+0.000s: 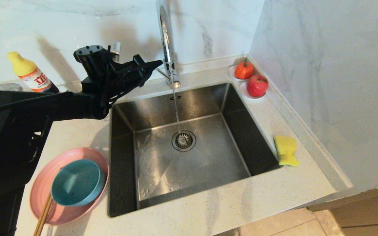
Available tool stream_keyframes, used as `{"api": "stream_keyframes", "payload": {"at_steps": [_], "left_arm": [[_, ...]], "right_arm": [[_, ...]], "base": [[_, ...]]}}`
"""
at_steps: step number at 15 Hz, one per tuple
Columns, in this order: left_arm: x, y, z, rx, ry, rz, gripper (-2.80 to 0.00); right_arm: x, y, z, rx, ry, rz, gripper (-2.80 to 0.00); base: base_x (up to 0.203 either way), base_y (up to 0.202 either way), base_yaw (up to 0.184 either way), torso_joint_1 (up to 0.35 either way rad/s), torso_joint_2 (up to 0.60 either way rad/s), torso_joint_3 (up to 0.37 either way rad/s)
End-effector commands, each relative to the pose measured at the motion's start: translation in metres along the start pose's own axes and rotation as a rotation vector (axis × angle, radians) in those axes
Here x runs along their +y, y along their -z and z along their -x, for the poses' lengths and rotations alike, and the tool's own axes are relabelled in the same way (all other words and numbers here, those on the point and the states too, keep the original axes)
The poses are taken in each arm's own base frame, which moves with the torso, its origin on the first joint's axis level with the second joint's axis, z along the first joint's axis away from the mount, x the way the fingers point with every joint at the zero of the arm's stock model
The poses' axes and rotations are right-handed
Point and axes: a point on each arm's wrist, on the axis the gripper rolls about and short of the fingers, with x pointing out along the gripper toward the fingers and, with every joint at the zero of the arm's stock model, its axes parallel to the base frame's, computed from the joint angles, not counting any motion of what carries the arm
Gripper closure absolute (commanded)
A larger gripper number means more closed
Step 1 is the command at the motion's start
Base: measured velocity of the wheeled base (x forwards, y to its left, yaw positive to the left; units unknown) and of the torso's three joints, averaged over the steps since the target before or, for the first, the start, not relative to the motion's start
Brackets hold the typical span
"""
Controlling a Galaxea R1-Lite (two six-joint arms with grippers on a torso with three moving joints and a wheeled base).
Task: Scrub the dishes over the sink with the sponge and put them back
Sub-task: Turn on the faucet
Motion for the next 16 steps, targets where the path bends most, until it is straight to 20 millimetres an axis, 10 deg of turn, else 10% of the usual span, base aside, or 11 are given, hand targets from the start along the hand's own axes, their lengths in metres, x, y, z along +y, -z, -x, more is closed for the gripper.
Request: {"api": "stream_keyframes", "payload": {"at_steps": [1,16], "left_arm": [[-0.006,0.000,-0.001,0.001,0.014,0.002,0.00],[0.019,0.009,0.000,0.024,-0.020,0.000,0.00]], "right_arm": [[0.000,0.000,0.000,0.000,0.000,0.000,0.00],[0.000,0.000,0.000,0.000,0.000,0.000,0.00]], "base": [[0.000,0.000,0.000,0.000,0.00,0.000],[0.000,0.000,0.000,0.000,0.00,0.000]]}}
